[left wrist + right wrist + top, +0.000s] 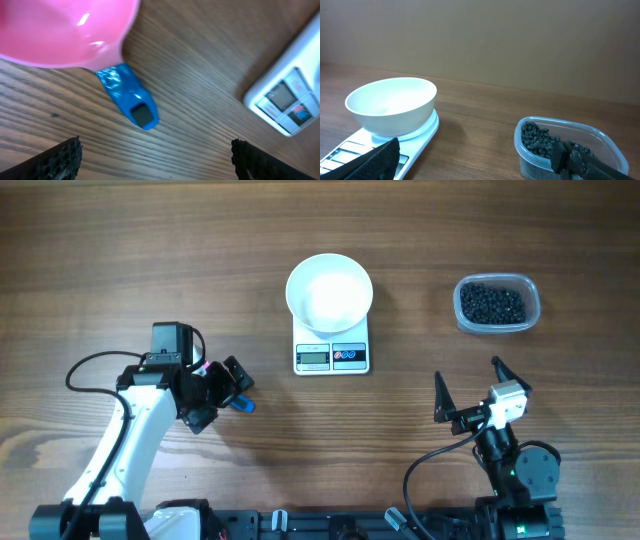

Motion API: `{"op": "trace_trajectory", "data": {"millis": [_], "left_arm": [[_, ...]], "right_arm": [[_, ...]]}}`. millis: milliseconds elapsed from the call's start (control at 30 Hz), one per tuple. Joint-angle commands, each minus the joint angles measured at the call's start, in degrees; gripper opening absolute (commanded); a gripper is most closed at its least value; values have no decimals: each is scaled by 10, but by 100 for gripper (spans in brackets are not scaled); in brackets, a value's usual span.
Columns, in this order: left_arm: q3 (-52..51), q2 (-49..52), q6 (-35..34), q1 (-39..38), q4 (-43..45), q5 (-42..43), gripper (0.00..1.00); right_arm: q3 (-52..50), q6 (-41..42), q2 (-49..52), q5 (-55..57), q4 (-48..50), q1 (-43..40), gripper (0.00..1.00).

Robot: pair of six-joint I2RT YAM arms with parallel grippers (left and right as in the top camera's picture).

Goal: Scoop item into bowl and weigh 150g on scale
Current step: 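Close the left gripper on the blue handle and lift the scoop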

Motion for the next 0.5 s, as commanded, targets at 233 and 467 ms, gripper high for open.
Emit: {"op": "trace_trajectory", "data": {"millis": [233,467], "left_arm": [[-54,18,-28,3,87,-25,100],[-80,19,-28,3,141,-34,87]], "right_arm": [[0,-3,0,-9,2,2,100],[0,-3,0,-9,2,2,100]]}}
